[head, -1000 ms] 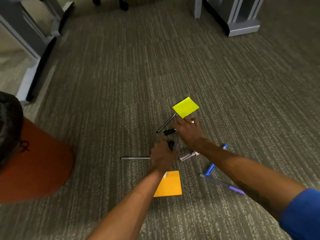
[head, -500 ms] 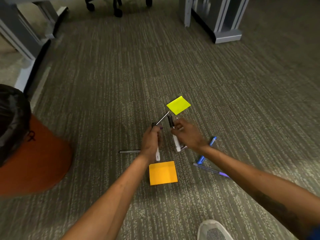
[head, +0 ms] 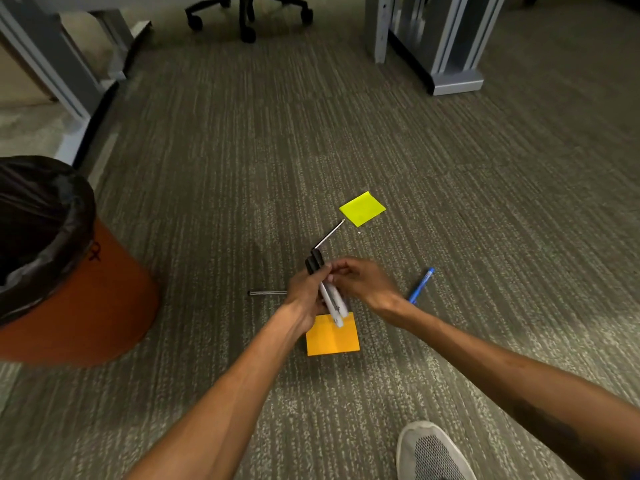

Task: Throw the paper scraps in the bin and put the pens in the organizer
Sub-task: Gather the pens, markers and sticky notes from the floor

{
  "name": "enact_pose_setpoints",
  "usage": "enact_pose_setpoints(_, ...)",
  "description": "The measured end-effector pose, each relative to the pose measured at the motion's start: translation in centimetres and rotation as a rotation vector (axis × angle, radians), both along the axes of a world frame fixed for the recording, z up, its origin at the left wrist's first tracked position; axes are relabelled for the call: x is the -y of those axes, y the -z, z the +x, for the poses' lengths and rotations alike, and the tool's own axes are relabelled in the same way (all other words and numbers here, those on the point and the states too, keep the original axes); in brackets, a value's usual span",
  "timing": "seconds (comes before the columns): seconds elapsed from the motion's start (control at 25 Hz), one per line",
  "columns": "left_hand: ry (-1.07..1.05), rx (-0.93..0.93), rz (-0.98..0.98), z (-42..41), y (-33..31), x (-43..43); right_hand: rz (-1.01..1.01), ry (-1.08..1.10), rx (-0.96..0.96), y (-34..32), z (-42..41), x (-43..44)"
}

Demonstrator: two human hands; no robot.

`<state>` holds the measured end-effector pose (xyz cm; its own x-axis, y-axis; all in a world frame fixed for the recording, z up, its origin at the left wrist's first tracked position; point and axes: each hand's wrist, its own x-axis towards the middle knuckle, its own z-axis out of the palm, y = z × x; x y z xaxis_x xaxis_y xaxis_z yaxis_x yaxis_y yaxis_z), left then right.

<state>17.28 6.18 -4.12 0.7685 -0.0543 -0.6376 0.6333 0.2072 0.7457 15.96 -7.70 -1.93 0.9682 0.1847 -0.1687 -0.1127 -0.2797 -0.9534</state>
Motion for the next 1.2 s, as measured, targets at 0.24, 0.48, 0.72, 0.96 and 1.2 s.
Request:
enact_pose_setpoints(0.24, 0.007, 0.102, 0.133, 2.9, 0.7, -3.9, -0.296, 0.065, 0.184, 2.1, 4.6, -1.9)
enact_pose_setpoints(0.48, 0.274, 0.291, 0.627, 3.4, 1.8, -7.6, -0.71, -0.064, 0.273, 5.4, 10.3, -1.4)
enact_pose_setpoints(0.72, 0.669, 0.447, 0.953, 3.4, 2.5, -9.1, -0.679, 0.121, 0.18, 7.2, 14.3, -2.0)
enact_pose_setpoints(0.96, 0.845, 0.525, 1.174, 3.3, 3.6, -6.8, -0.9, 0.044, 0.124, 7.7, 14.9, -2.6)
enact_pose_setpoints(1.2, 0.737, 0.52, 1.276, 2.3, 3.1, -6.3, -0.813, 0.028, 0.094, 5.8, 11.9, -1.1)
